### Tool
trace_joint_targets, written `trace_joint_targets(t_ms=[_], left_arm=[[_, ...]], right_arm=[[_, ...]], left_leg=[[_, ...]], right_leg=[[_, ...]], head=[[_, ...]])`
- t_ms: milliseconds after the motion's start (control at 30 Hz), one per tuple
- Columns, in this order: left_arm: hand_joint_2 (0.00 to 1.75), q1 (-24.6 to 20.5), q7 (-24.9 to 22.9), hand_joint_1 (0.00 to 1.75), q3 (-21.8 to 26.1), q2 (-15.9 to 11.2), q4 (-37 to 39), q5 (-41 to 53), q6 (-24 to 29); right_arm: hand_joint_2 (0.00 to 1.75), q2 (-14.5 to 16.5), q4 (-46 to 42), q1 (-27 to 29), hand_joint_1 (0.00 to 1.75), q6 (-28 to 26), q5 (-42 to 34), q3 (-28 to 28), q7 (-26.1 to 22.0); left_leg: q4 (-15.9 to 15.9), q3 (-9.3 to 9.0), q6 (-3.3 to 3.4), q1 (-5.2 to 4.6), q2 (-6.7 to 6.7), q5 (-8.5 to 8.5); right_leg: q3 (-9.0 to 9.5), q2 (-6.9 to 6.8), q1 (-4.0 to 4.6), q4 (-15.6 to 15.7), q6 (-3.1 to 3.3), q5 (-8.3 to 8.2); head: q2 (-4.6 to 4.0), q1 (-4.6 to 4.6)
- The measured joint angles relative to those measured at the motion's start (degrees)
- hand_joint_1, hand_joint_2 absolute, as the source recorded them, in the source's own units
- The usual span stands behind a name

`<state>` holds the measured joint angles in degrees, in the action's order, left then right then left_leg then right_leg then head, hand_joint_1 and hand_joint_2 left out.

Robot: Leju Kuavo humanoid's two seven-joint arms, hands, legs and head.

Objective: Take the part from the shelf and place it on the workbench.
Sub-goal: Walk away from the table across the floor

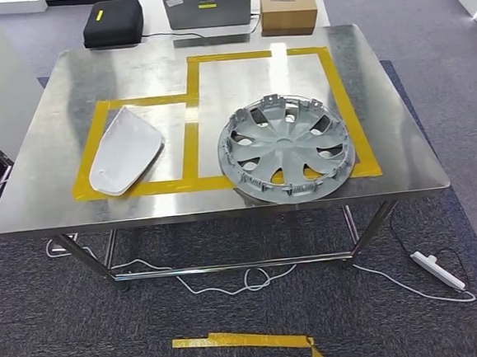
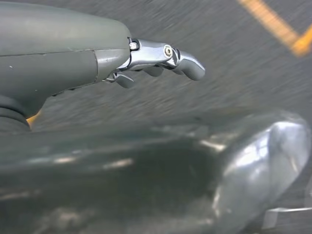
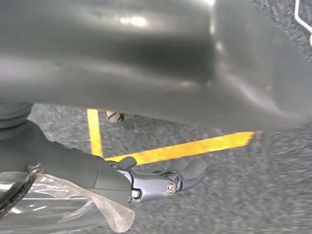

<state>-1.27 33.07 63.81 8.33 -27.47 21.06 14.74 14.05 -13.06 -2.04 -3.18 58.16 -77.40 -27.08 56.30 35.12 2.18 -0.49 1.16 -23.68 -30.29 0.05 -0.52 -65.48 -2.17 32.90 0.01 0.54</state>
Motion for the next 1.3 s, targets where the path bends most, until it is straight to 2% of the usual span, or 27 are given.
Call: trace_joint_targets(t_ms=[67, 100, 133, 200, 233, 267, 333, 367, 400, 433, 500, 567, 600, 667, 700, 733, 767, 833, 867, 900, 933, 1033, 1133, 1167, 1233, 1267, 1300], left_arm=[[0.0, -0.4, -1.0, 0.0, 0.1, -0.1, 2.8, 1.4, -0.4], [0.0, -0.6, -1.4, 0.0, 0.1, -0.1, 4.0, 2.0, -0.7], [0.0, -0.7, -1.8, 0.0, 0.1, -0.2, 4.9, 2.6, -0.8], [0.0, -0.9, -2.5, 0.0, 0.1, -0.4, 6.4, 3.4, -1.1], [0.0, -0.9, -2.8, 0.0, 0.1, -0.5, 7.0, 3.6, -1.2], [0.0, -0.9, -3.0, 0.0, 0.1, -0.6, 7.5, 3.8, -1.3], [0.0, -0.9, -3.3, 0.0, 0.1, -0.9, 8.3, 4.0, -1.4], [0.0, -1.0, -3.4, 0.0, 0.1, -1.0, 8.6, 4.1, -1.4], [0.0, -1.1, -3.4, 0.0, 0.1, -1.1, 8.9, 4.2, -1.4], [0.0, -1.1, -3.4, 0.0, 0.1, -1.2, 9.1, 4.2, -1.4], [0.0, -1.1, -3.4, 0.0, 0.1, -1.3, 9.4, 4.3, -1.4], [0.0, -1.3, -3.5, 0.0, 0.0, -1.5, 9.7, 4.6, -1.4], [0.0, -1.4, -3.6, 0.0, 0.0, -1.6, 9.8, 4.9, -1.5], [0.0, -1.5, -4.2, 0.0, 0.0, -1.8, 10.1, 5.9, -1.7], [0.0, -1.5, -4.6, 0.0, -0.1, -1.9, 10.3, 6.6, -1.8], [0.0, -1.5, -5.1, 0.0, -0.2, -2.0, 10.5, 7.5, -2.0], [0.0, -1.6, -5.5, 0.0, -0.5, -2.1, 10.6, 8.5, -2.2], [0.0, -1.7, -6.0, 0.0, -1.4, -2.2, 10.9, 10.5, -2.5], [0.0, -1.7, -6.2, 0.0, -1.9, -2.3, 11.0, 11.4, -2.5], [0.0, -1.7, -6.3, 0.0, -2.3, -2.3, 11.2, 12.1, -2.5], [0.0, -1.7, -6.4, 0.0, -2.7, -2.3, 11.3, 12.6, -2.5], [0.0, -1.7, -6.6, 0.0, -3.4, -2.3, 11.6, 13.6, -2.6], [0.0, -1.7, -6.6, 0.0, -3.5, -2.4, 11.6, 13.7, -2.6], [0.0, -1.7, -6.6, 0.0, -3.7, -2.4, 11.6, 13.9, -2.6], [0.0, -1.7, -6.7, 0.0, -4.3, -2.7, 11.8, 14.2, -2.9], [0.0, -1.6, -6.7, 0.0, -4.6, -3.0, 11.9, 14.4, -3.0], [0.0, -1.5, -6.7, 0.0, -4.8, -3.2, 12.0, 14.4, -3.1]], right_arm=[[0.0, 0.0, 0.0, -0.2, 0.0, 0.2, 0.1, -0.1, 0.2], [0.0, 0.0, -0.1, -0.4, 0.0, 0.3, 0.2, -0.1, 0.3], [0.0, 0.0, -0.1, -0.4, 0.0, 0.3, 0.4, -0.1, 0.4], [0.0, 0.0, -0.1, -0.3, 0.0, 0.5, 0.8, -0.1, 0.5], [0.0, 0.0, -0.1, -0.2, 0.0, 0.5, 1.0, -0.1, 0.6], [0.0, 0.0, -0.1, -0.2, 0.0, 0.6, 1.2, -0.1, 0.6], [0.0, 0.0, -0.1, -0.2, 0.0, 0.6, 1.4, -0.1, 0.6], [0.0, 0.0, -0.1, -0.1, 0.0, 0.6, 1.4, -0.1, 0.6], [0.0, 0.0, -0.1, -0.1, 0.0, 0.6, 1.5, -0.1, 0.6], [0.0, 0.0, -0.1, -0.1, 0.0, 0.6, 1.5, -0.1, 0.6], [0.0, 0.0, -0.1, -0.1, 0.0, 0.7, 1.7, -0.1, 0.7], [0.0, 0.0, -0.1, -0.2, 0.0, 0.9, 2.6, -0.1, 0.9], [0.0, 0.0, -0.1, -0.3, 0.0, 1.0, 3.3, 0.0, 1.2], [0.0, 0.0, -0.1, -0.4, 0.0, 1.2, 4.4, 0.1, 1.6], [0.0, 0.0, -0.1, -0.4, 0.0, 1.3, 4.7, 0.2, 1.6], [0.0, 0.0, 0.0, -0.4, 0.0, 1.3, 4.9, 0.2, 1.6], [0.0, -0.1, 0.0, -0.4, 0.0, 1.3, 5.0, 0.3, 1.6], [0.0, -0.1, 0.0, -0.5, 0.0, 1.3, 5.0, 0.4, 1.5], [0.0, -0.1, 0.0, -0.6, 0.0, 1.3, 5.0, 0.4, 1.4], [0.0, -0.1, 0.0, -0.6, 0.0, 1.3, 5.1, 0.5, 1.4], [0.0, -0.2, 0.0, -0.7, 0.0, 1.3, 5.2, 0.5, 1.4], [0.0, -0.2, 0.0, -0.7, 0.0, 1.3, 5.4, 0.6, 1.4], [0.0, -0.2, 0.0, -0.7, 0.0, 1.3, 5.5, 0.6, 1.4], [0.0, -0.2, -0.1, -0.8, 0.0, 1.3, 5.5, 0.6, 1.4], [0.0, -0.3, -0.1, -1.0, 0.0, 1.3, 5.6, 0.8, 1.4], [0.0, -0.3, 0.0, -1.1, 0.0, 1.3, 5.6, 0.9, 1.4], [0.0, -0.3, 0.0, -1.1, 0.0, 1.2, 5.6, 1.0, 1.4]], left_leg=[[0.5, 0.9, -0.42, -0.19, 0.04, 0.95], [0.6, 1.1, -0.7, -0.21, 0.09, 1.45], [0.6, 1.22, -1.03, -0.2, 0.16, 1.96], [0.7, 1.5, -1.83, 0.04, 0.02, 1.85], [1.8, 1.87, -2.28, 0.17, -0.18, 0.12], [4.0, 2.45, -2.7, 0.31, -0.4, -2.66], [11.2, 3.81, -3.32, 0.58, -0.63, -9.01], [14.7, 4.13, -3.5, 0.71, -0.65, -10.54], [16.9, 3.82, -3.63, 0.84, -0.65, -10.66], [17.2, 2.65, -3.71, 0.98, -0.65, -9.53], [11.7, -2.42, -3.81, 1.27, -0.75, -6.71], [3.5, -7.92, -3.49, 1.26, -1.13, -6.83], [1.0, -9.28, -3.13, 1.15, -1.3, -7.41], [-0.2, -9.2, -2.08, 0.89, -1.32, -7.55], [-0.2, -8.6, -1.53, 0.87, -1.13, -7.01], [-0.2, -7.89, -0.93, 0.88, -0.97, -6.37], [-0.3, -7.04, -0.42, 0.9, -0.81, -5.63], [-0.3, -5.17, 0.16, 0.72, -0.65, -4.16], [-0.2, -4.21, 0.25, 0.53, -0.61, -3.41], [-0.1, -3.23, 0.3, 0.32, -0.55, -2.66], [-0.1, -2.24, 0.33, 0.11, -0.47, -1.94], [0.1, -0.61, 0.31, -0.24, -0.37, -0.79], [0.2, -0.32, 0.29, -0.29, -0.37, -0.56], [0.3, 0.01, 0.22, -0.34, -0.38, -0.18], [0.1, 0.85, -0.48, -0.45, -0.26, 1.79], [0.1, 1.29, -0.95, -0.45, -0.31, 2.42], [0.6, 1.71, -1.46, -0.38, -0.4, 1.8]], right_leg=[[6.29, -0.27, 0.21, 8.8, 0.61, 0.08], [7.88, -0.34, 0.34, 11.4, 0.92, 0.61], [8.29, -0.34, 0.48, 12.5, 1.21, 0.77], [7.35, -0.44, 0.42, 12.5, 1.96, -0.1], [6.8, -0.54, 0.35, 12.5, 2.39, -0.77], [6.11, -0.64, 0.25, 12.5, 2.72, -1.51], [4.42, -0.7, 0.29, 12.4, 2.99, -2.88], [3.58, -0.7, 0.3, 12.1, 2.92, -3.52], [2.63, -0.72, 0.29, 11.8, 2.82, -4.11], [1.62, -0.71, 0.25, 11.3, 2.69, -4.63], [-0.39, -0.63, 0.11, 10.1, 2.29, -5.4], [-1.94, -0.49, 0.14, 9.0, 1.68, -6.01], [-2.42, -0.45, 0.19, 8.7, 1.34, -6.39], [-3.02, -0.39, 0.16, 8.6, 0.56, -7.31], [-3.41, -0.33, 0.06, 8.4, 0.22, -7.13], [-4.03, -0.26, -0.03, 7.6, -0.06, -5.96], [-4.93, -0.21, -0.07, 5.8, -0.26, -3.76], [-6.92, -0.17, -0.13, -0.7, -0.41, 2.14], [-7.56, -0.17, -0.12, -4.3, -0.42, 3.98], [-7.57, -0.17, -0.08, -6.9, -0.37, 4.36], [-6.8, -0.17, -0.04, -7.9, -0.21, 3.35], [-3.77, -0.18, 0.09, -6.0, 0.26, -0.4], [-2.63, -0.18, 0.17, -4.5, 0.44, -1.07], [-0.08, -0.2, 0.36, -1.2, 0.82, -1.03], [5.89, -0.21, 0.92, 8.1, 1.8, -0.48], [7.96, -0.37, 1.02, 12.0, 2.32, -0.24], [7.99, -0.46, 0.97, 13.4, 2.76, -0.6]], head=[[0.01, 0.01], [0.01, 0.02], [0.01, 0.05], [0.01, 0.08], [0.01, -0.01], [0.0, -0.1], [-0.01, -0.26], [0.0, -0.27], [0.01, -0.27], [0.0, -0.26], [0.0, -0.27], [0.0, -0.33], [0.0, -0.36], [0.01, -0.35], [0.01, -0.35], [0.0, -0.27], [0.0, -0.18], [0.0, 0.04], [0.01, 0.08], [0.0, 0.08], [0.0, 0.09], [-0.01, 0.11], [-0.01, 0.1], [0.0, 0.07], [0.01, 0.01], [0.01, 0.04], [0.0, -0.03]])
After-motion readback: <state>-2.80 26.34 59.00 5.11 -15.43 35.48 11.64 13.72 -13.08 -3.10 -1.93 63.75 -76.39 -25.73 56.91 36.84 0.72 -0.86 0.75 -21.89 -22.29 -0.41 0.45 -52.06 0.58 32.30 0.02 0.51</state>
